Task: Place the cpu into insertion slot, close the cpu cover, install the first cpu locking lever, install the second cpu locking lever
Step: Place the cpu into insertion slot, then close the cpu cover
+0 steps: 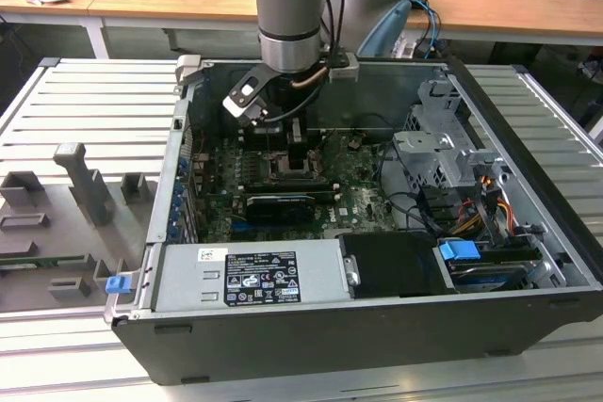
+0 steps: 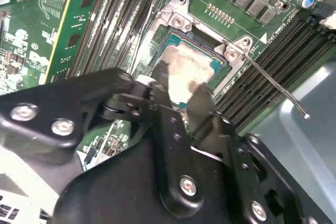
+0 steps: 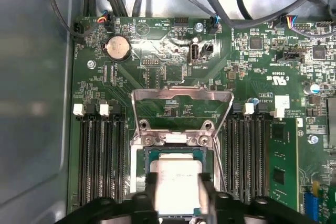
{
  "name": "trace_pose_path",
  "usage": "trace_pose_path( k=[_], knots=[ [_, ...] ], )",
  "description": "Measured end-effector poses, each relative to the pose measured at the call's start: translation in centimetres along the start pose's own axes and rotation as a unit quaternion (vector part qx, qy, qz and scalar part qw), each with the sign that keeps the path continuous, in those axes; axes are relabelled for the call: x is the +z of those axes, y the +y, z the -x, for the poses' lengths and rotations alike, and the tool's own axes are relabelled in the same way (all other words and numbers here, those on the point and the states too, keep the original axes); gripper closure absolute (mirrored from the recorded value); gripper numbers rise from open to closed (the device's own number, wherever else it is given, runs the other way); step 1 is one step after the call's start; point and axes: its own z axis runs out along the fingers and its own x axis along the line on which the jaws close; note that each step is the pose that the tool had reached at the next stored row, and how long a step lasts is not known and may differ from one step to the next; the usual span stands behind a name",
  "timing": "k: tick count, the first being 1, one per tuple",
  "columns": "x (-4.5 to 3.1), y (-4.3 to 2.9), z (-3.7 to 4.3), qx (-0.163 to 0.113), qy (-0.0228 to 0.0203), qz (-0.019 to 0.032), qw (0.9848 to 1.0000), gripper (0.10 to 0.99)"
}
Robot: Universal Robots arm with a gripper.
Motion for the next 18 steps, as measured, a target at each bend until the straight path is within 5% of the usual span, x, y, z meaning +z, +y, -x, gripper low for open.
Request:
trace_pose_path(
  k=[6,18],
  knots=[
    [-0.52,0.08,0.01,0.0,-0.0001,-0.0023,1.0,0.98],
    [-1.62,0.18,0.03,0.0,-0.0001,-0.0023,1.0,0.98]
  ],
)
